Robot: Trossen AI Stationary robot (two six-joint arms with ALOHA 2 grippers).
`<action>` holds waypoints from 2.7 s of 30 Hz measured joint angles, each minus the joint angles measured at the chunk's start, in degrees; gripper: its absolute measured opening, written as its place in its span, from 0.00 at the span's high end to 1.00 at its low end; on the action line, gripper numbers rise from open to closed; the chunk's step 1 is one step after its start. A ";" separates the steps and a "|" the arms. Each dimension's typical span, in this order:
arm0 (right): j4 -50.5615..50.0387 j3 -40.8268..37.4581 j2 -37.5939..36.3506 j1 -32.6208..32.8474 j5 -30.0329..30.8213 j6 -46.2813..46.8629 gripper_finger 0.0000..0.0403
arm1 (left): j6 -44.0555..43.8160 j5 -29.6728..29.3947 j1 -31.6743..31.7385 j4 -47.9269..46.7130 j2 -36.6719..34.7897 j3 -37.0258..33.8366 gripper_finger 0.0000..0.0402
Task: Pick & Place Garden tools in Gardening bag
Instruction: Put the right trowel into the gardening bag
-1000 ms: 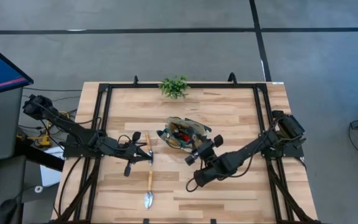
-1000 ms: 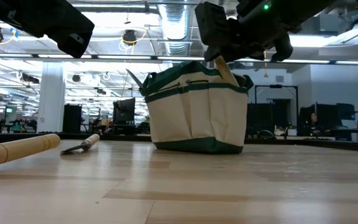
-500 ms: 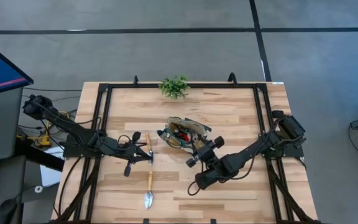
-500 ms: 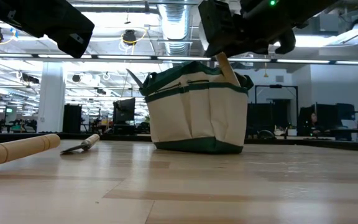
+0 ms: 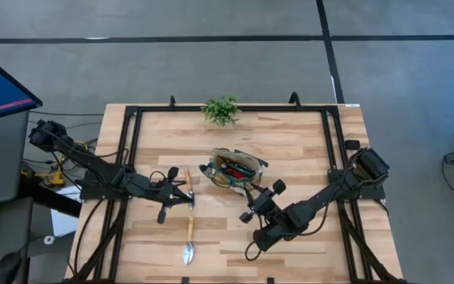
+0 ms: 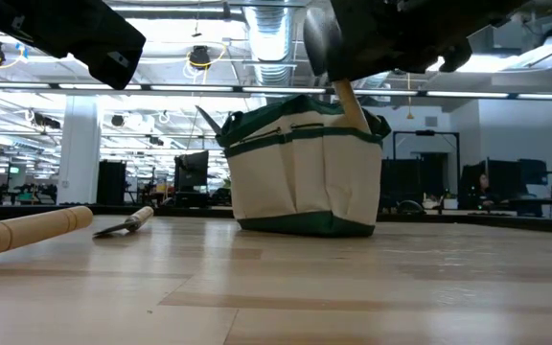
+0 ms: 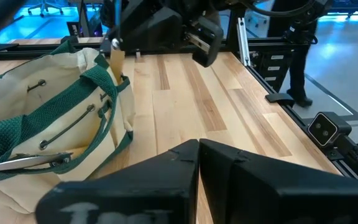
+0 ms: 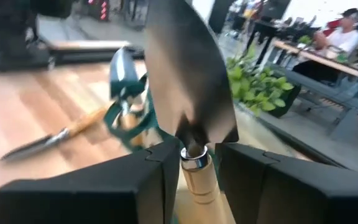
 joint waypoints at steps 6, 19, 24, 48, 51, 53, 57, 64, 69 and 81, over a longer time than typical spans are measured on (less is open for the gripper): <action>-0.02 0.00 -0.02 -0.62 -3.77 -0.56 0.69 | 0.00 0.00 -0.01 0.00 0.00 0.00 0.99; -3.30 0.04 -1.64 -1.28 -6.48 -0.57 0.37 | 0.00 0.02 0.00 0.02 0.00 0.00 0.99; -6.12 0.04 -6.89 0.43 -7.08 -0.60 0.41 | 0.00 0.02 -0.02 0.00 0.00 0.00 0.99; 17.63 0.04 -4.52 2.58 -21.27 -12.09 0.98 | 0.00 0.01 -0.02 0.01 0.00 0.00 0.99; 19.71 0.11 -3.68 1.83 -21.24 -12.46 0.98 | 0.00 0.01 -0.01 0.02 0.00 0.00 0.99; 19.24 -0.04 -3.52 1.44 -21.85 -12.60 0.99 | 0.00 0.02 0.00 0.02 0.00 -0.02 0.99; 21.14 -0.01 -1.77 0.34 -24.26 -12.22 1.00 | 0.00 0.01 -0.01 0.02 0.00 -0.02 0.99; 22.85 0.89 0.87 -1.10 -25.54 -13.61 1.00 | 0.00 0.00 0.00 0.02 0.00 -0.02 0.99; 23.05 1.31 1.18 -2.04 -23.13 -13.69 1.00 | 0.00 0.01 -0.01 0.02 0.00 -0.02 0.99; 22.69 1.31 1.05 -0.61 -12.82 -14.09 1.00 | 0.00 0.00 -0.02 0.02 0.00 -0.02 0.99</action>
